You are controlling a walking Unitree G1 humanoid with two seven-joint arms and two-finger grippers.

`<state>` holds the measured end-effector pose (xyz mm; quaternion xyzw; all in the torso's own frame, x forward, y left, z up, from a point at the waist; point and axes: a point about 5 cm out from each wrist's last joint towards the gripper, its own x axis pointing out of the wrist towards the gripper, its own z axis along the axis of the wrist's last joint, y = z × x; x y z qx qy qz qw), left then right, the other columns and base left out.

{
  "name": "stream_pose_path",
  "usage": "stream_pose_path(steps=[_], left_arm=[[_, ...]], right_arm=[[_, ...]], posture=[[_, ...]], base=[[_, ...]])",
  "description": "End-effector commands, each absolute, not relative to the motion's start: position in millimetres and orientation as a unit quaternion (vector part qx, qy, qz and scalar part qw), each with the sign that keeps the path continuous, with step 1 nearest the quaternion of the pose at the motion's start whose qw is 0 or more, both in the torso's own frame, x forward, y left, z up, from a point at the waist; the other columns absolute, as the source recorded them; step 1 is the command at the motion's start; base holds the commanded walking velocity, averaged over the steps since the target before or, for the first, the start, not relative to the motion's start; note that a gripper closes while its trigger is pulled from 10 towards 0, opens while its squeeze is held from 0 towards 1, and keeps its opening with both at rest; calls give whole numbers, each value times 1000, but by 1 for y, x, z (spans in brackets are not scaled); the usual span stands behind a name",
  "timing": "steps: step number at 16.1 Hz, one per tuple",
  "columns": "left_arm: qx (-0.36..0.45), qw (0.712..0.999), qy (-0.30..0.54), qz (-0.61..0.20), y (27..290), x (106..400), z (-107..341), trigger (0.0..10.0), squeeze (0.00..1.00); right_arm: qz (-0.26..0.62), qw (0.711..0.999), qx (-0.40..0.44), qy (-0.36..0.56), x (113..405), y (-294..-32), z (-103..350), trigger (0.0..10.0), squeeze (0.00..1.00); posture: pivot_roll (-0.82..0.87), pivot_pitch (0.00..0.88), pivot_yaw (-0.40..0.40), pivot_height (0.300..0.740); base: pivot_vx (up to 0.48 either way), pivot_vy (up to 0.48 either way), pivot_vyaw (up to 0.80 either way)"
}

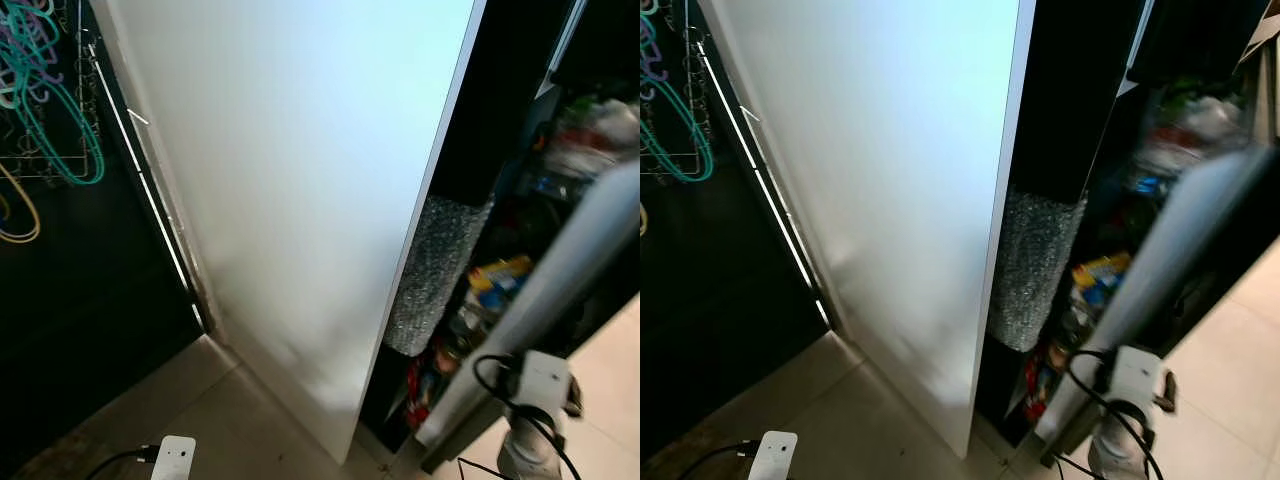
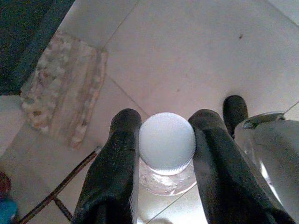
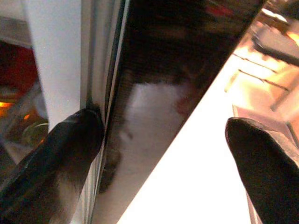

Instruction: Restocking fridge

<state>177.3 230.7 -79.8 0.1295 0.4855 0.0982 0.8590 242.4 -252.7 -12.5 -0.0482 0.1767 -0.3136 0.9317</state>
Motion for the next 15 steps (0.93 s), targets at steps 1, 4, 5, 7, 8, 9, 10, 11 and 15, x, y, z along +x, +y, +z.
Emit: stream_pose_path(steps=[1,4,5,7,8,9,10,11,15], left_arm=[[140,855,491,90,230,173,-82,10000,0],[141,855,491,89,229,172,-82,10000,0],[144,855,491,88,229,173,-82,10000,0],[141,855,490,89,230,173,-82,10000,0],[140,855,491,90,230,173,-82,10000,0],[140,855,491,89,229,173,-82,10000,0],[134,856,492,87,229,173,-82,10000,0],[129,857,493,83,227,173,-83,10000,0],[116,859,494,69,223,174,-84,10000,0]], right_arm=[[-365,897,-36,247,218,-270,-29,10000,0],[-373,884,-43,278,209,-273,-36,10000,0],[-383,867,-44,316,199,-275,-44,10000,0],[-356,857,-3,373,189,-268,-57,10000,0],[-335,859,13,387,188,-264,-61,10000,0],[-329,860,17,390,189,-262,-61,10000,0],[-270,871,40,409,191,-249,-66,10000,0],[-194,880,33,433,192,-236,-71,10000,0],[-47,886,-39,459,192,-216,-76,10000,0]], posture=[[57,0,-22,740],[51,0,-21,740],[51,0,-21,740],[55,0,-22,740],[57,0,-25,740],[57,0,-25,740],[55,0,-25,740],[61,0,-28,740],[66,3,-40,740]], base=[[0,0,0],[0,0,0],[0,0,0],[0,0,0],[0,0,0],[0,0,0],[0,0,0],[0,0,0],[0,0,0]])
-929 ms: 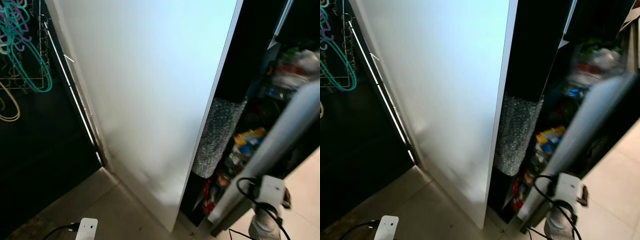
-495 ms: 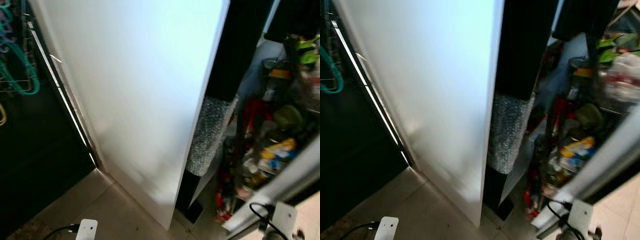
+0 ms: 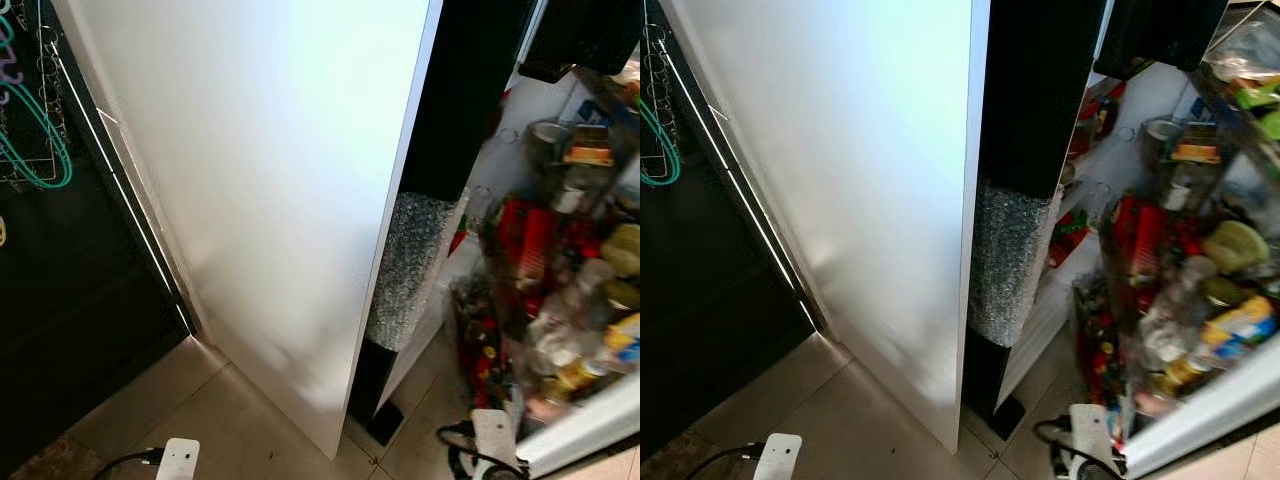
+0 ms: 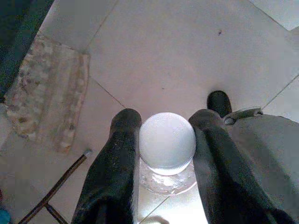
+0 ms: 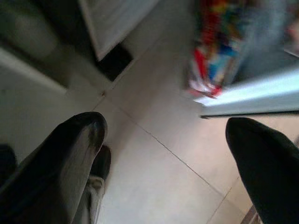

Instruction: Restocking fridge

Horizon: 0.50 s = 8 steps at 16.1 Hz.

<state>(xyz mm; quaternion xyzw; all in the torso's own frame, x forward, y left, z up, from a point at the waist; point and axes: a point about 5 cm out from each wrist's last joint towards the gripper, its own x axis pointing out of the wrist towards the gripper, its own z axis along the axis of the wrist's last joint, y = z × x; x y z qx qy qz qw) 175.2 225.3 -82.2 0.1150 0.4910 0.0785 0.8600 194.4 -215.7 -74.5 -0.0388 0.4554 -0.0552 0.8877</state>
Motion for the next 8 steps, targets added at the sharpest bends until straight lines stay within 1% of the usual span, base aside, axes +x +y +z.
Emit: stream_pose_path(steps=[1,4,8], left_arm=[[112,860,493,73,222,174,-84,10000,0],[102,860,495,72,219,173,-85,10000,0],[100,860,495,67,217,175,-84,10000,0]], right_arm=[[-39,891,-22,452,195,-211,-75,10000,0],[-30,894,-1,446,200,-206,-73,10000,0],[-37,887,10,460,194,-210,-76,10000,0]], posture=[[67,4,-45,740],[69,3,-53,740],[84,2,-67,740]], base=[[0,0,0],[0,0,0],[0,0,0]])
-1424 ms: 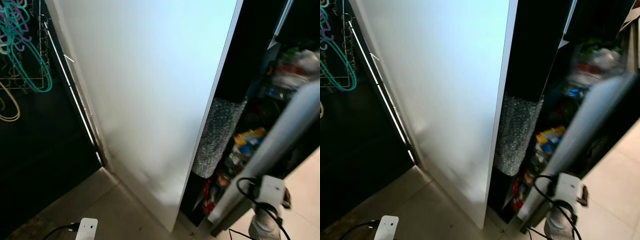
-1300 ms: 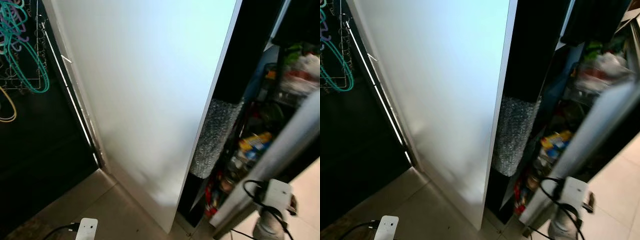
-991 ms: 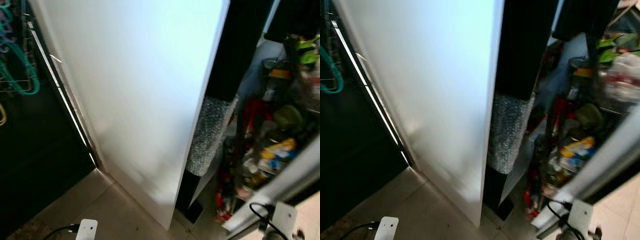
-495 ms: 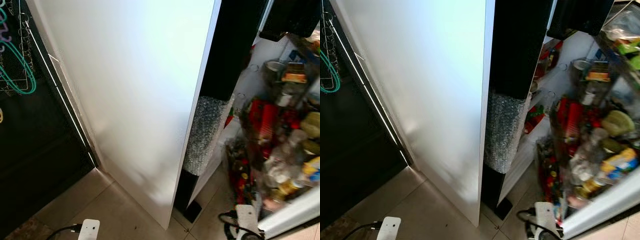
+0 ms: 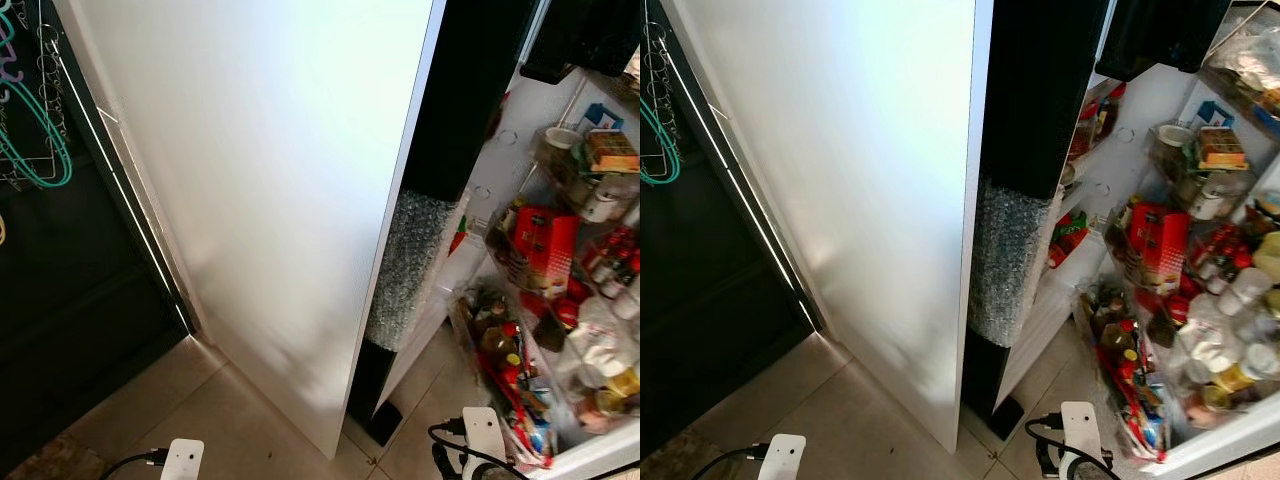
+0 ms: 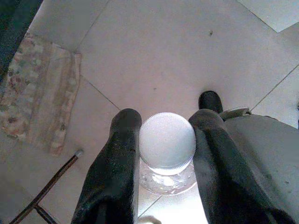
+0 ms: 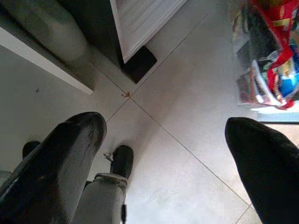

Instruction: Restocking fridge

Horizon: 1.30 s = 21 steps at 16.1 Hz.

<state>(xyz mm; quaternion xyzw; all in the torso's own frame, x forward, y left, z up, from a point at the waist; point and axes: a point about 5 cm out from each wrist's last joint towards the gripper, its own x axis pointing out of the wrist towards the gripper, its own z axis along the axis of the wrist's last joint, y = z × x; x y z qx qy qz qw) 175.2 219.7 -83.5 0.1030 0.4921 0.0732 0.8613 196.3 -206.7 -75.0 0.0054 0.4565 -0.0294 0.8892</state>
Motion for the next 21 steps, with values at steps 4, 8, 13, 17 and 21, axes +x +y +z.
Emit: stream_pose_path(steps=[4,8,13,17,21], left_arm=[[103,858,499,64,217,174,-85,10000,0],[105,857,500,62,217,173,-85,10000,0],[109,856,502,61,218,173,-85,10000,0],[110,856,501,61,219,173,-85,10000,0],[113,855,502,59,220,172,-85,10000,0]], right_arm=[[-53,886,22,461,192,-211,-77,10000,0],[-51,884,20,464,192,-210,-77,10000,0],[-28,887,7,461,197,-202,-76,10000,0],[-36,885,16,464,197,-202,-76,10000,0],[-30,885,11,464,196,-200,-77,10000,0]], posture=[[69,7,-57,740],[69,9,-56,740],[64,0,-47,740],[67,0,-47,740],[57,0,-42,740]], base=[[0,-217,0],[0,-331,0],[0,-384,224],[0,-396,183],[0,-398,0]])
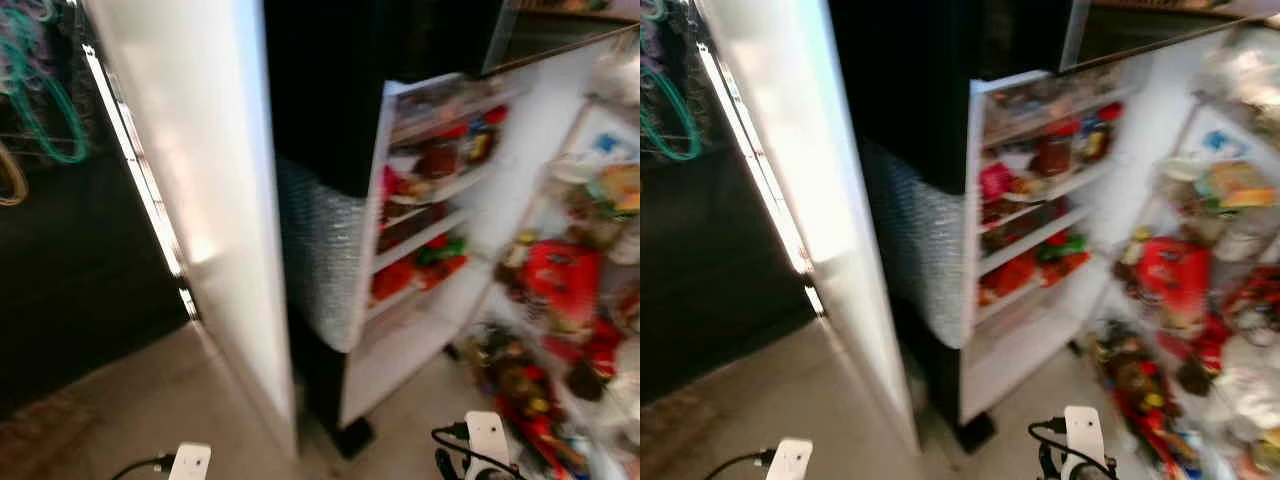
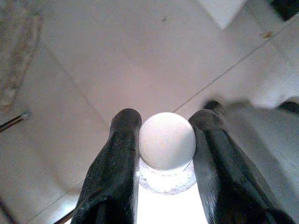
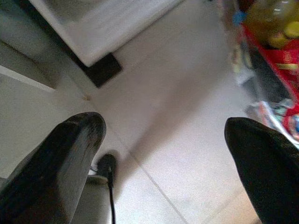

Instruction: Restocking fridge

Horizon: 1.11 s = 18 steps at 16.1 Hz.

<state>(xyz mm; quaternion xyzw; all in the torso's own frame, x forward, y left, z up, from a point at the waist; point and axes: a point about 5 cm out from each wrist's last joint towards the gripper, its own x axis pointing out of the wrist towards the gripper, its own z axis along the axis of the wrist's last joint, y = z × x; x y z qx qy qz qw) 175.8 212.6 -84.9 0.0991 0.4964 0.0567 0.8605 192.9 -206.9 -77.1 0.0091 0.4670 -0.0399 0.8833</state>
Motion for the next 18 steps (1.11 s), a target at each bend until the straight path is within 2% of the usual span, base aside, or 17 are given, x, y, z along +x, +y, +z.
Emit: stream_pose_path(steps=[1,3,14,15,18], left_arm=[[113,855,502,58,220,172,-85,10000,0],[112,856,501,58,220,173,-85,10000,0],[112,856,501,64,222,174,-84,10000,0],[114,856,501,64,222,174,-84,10000,0],[116,855,501,65,223,174,-84,10000,0]], right_arm=[[-19,886,4,463,197,-199,-76,10000,0],[-16,887,1,462,197,-199,-76,10000,0],[-57,886,27,460,197,-206,-75,10000,0],[-90,884,60,455,197,-211,-75,10000,0],[-122,889,70,436,199,-221,-71,10000,0]], posture=[[56,0,-42,740],[57,0,-42,740],[67,4,-40,740],[68,4,-40,740],[70,4,-29,740]], base=[[0,-394,0],[0,-401,791],[0,-398,0],[0,0,0],[0,0,0]])
